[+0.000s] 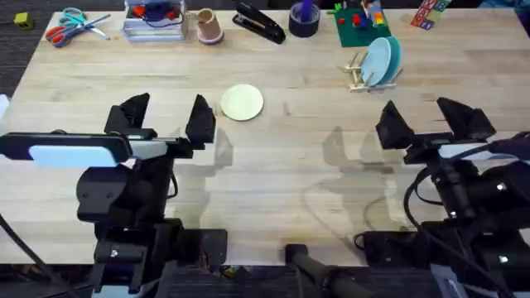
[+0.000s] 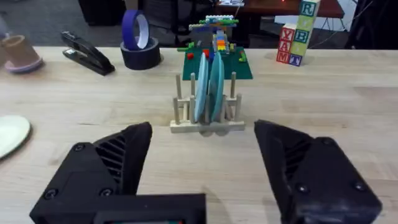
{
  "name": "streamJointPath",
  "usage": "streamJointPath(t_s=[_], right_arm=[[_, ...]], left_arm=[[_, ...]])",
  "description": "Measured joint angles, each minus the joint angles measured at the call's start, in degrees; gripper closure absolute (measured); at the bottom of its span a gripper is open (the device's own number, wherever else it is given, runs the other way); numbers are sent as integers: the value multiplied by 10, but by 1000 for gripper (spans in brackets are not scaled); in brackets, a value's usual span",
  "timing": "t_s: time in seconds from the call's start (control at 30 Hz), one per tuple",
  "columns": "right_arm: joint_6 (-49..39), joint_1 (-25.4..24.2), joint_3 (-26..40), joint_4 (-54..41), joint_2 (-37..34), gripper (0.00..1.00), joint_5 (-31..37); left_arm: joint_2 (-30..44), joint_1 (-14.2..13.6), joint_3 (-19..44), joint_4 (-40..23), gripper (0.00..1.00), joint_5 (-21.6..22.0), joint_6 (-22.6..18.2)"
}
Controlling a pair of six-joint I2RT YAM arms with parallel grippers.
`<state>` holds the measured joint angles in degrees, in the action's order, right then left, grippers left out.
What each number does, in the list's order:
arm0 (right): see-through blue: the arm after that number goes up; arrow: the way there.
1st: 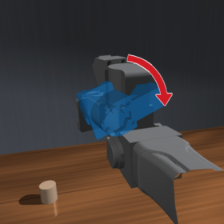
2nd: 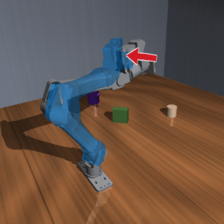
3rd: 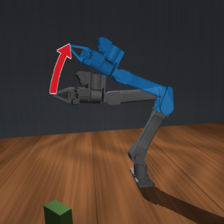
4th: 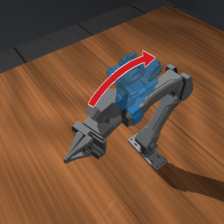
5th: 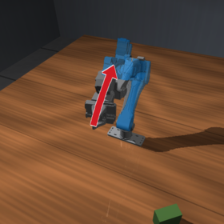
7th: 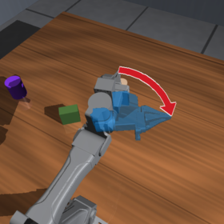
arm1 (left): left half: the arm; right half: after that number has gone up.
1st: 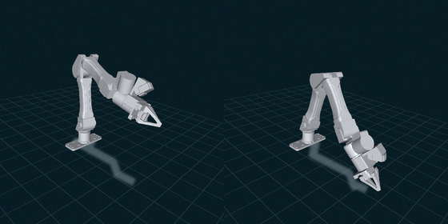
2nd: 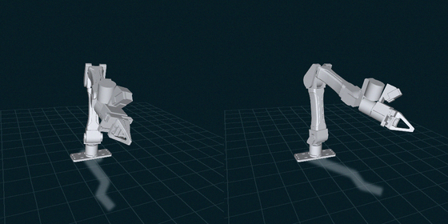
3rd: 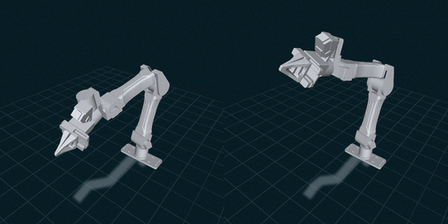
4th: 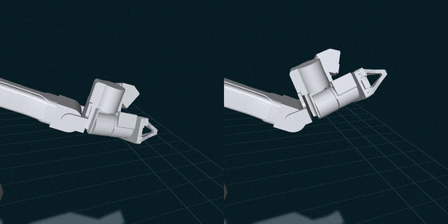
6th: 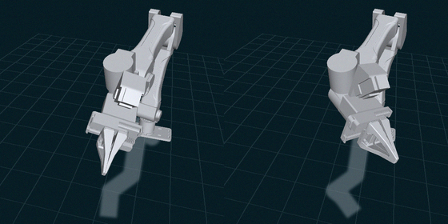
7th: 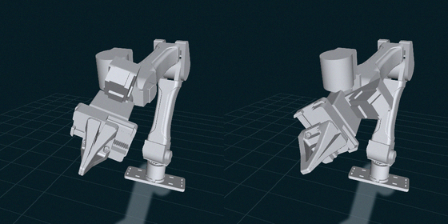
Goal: Pick up the plates from the table one by one and place each into a slot on the dish rack.
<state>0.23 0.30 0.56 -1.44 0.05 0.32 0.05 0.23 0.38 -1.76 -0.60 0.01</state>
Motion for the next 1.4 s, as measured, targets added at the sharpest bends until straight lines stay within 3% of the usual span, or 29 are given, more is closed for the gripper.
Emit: streamJointPath(t_s=[0.33, 0.53, 0.77, 0.9, 1.4], right_arm=[[1, 0, 2, -4, 0, 6, 0], [1, 0, 47, -69, 0, 7, 0], [1, 0, 187, -211, -1, 7, 0], [1, 0, 275, -276, -25, 7, 0], [-23, 0, 585, -524, -298, 7, 0]], left_arm=[[0, 0, 1, -11, 6, 0, -13], [0, 0, 44, -92, 6, 0, -14], [5, 0, 188, -204, 7, 0, -15], [43, 0, 280, -256, 7, 0, -13], [330, 0, 669, -549, 7, 0, -11]])
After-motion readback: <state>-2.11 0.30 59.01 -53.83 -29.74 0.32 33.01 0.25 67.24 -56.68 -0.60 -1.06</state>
